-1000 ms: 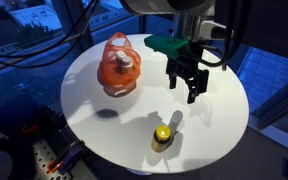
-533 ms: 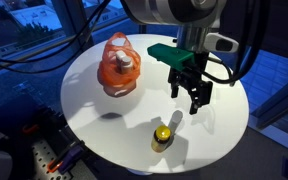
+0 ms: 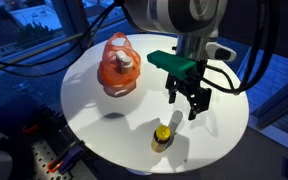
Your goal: Put the white bottle inside the orange plastic
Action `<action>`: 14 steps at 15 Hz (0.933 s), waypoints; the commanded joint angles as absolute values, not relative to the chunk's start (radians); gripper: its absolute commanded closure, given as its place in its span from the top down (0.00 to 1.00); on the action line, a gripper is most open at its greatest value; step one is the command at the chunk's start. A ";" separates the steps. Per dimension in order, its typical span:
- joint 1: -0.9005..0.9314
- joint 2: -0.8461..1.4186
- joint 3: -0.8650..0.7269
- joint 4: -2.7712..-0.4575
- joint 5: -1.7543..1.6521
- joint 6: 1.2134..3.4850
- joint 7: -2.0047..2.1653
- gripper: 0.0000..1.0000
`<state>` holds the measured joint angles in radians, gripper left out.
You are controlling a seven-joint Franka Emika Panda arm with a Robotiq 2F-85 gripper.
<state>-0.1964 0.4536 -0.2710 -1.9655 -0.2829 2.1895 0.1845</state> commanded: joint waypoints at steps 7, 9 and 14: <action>-0.231 0.467 -0.255 -1.951 -0.240 2.157 0.062 1.00; -0.237 0.473 -0.253 -1.950 -0.231 2.153 0.037 1.00; -0.237 0.488 -0.251 -1.949 -0.236 2.152 0.014 0.74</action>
<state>-0.2206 0.4805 -0.2661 -1.9661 -0.2545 2.1721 0.0516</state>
